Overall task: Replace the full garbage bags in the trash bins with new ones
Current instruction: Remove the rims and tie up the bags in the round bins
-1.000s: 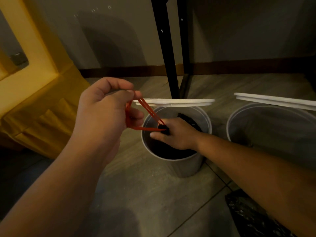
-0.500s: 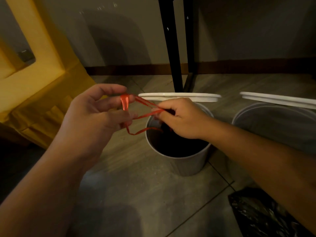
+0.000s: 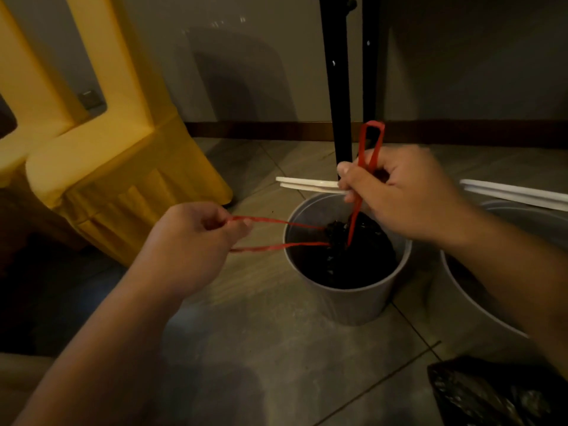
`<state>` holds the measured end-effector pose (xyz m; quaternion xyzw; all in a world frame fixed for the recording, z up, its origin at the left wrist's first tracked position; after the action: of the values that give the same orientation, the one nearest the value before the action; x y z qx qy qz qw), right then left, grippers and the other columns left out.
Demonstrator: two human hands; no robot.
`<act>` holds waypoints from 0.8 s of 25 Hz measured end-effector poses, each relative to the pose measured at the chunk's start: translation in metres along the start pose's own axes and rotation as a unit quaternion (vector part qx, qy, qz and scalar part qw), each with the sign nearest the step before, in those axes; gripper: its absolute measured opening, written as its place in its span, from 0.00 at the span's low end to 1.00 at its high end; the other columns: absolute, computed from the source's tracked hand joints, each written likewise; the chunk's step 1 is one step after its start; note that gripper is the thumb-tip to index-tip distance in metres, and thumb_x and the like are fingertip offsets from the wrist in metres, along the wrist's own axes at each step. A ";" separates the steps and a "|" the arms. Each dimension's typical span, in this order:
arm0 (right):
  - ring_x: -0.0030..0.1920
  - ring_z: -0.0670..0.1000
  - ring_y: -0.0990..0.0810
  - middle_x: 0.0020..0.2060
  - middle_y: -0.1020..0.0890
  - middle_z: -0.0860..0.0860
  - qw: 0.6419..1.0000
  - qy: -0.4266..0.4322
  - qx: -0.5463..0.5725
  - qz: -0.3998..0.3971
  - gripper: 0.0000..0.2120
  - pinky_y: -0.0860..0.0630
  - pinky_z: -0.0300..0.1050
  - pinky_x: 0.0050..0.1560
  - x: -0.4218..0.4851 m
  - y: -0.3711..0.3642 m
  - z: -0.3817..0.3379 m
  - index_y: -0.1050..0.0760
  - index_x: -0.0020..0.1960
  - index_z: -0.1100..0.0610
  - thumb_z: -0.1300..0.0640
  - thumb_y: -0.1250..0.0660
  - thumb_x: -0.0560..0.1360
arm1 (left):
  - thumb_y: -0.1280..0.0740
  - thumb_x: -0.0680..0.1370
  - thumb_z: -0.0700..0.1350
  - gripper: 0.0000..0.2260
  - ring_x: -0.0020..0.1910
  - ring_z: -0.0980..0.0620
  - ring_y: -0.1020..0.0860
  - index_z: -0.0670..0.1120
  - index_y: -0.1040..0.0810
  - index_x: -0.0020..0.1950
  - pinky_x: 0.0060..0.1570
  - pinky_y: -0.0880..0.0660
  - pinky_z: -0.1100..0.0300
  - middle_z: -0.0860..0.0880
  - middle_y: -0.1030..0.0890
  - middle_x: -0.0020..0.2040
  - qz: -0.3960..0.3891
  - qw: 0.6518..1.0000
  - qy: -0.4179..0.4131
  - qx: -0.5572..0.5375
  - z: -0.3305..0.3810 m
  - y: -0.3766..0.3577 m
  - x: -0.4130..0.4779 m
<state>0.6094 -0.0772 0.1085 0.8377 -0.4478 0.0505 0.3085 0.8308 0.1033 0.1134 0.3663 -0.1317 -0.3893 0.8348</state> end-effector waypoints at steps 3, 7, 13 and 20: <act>0.34 0.47 0.22 0.31 0.22 0.49 0.990 0.055 -0.129 0.003 0.25 0.23 0.52 0.37 0.003 0.010 -0.022 0.22 0.37 0.54 0.38 0.41 0.82 | 0.22 0.73 0.56 0.09 0.44 0.54 0.19 0.52 0.15 0.40 0.43 0.22 0.58 0.53 0.18 0.40 -0.047 0.945 0.027 -0.324 0.005 -0.010 -0.001; 0.33 0.46 0.17 0.32 0.16 0.52 0.999 -0.026 -0.010 -0.043 0.12 0.22 0.40 0.33 0.008 0.015 -0.018 0.16 0.44 0.53 0.45 0.29 0.79 | 0.23 0.73 0.49 0.06 0.62 0.51 0.18 0.53 0.14 0.49 0.68 0.26 0.47 0.51 0.17 0.57 -0.136 0.843 -0.029 -0.520 0.035 -0.040 -0.006; 0.42 0.54 0.11 0.41 0.12 0.55 0.979 -0.042 0.200 -0.020 0.04 0.14 0.45 0.43 0.011 0.023 -0.021 0.15 0.47 0.59 0.63 0.22 0.73 | 0.26 0.76 0.41 0.26 0.60 0.45 0.16 0.62 0.22 0.70 0.53 0.17 0.52 0.49 0.15 0.53 -0.138 0.879 -0.147 -0.432 0.066 -0.068 -0.002; 0.47 0.47 0.13 0.44 0.13 0.50 0.992 0.075 0.089 -0.043 0.09 0.16 0.43 0.49 0.006 0.023 -0.051 0.16 0.52 0.52 0.59 0.21 0.73 | 0.26 0.77 0.46 0.17 0.46 0.54 0.15 0.56 0.20 0.66 0.49 0.17 0.54 0.52 0.14 0.45 -0.234 0.936 -0.211 -0.160 0.081 -0.103 0.002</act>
<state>0.6046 -0.0622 0.1627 0.8740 -0.3809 0.1399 0.2674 0.7337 0.0163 0.0964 0.1576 -0.1512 -0.6575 0.7212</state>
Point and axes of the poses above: each hand's wrist, its own x-axis towards the middle knuckle, its own y-axis out of the back of the hand, z = x × y, the point moved 8 cm from there along x, towards the middle knuckle
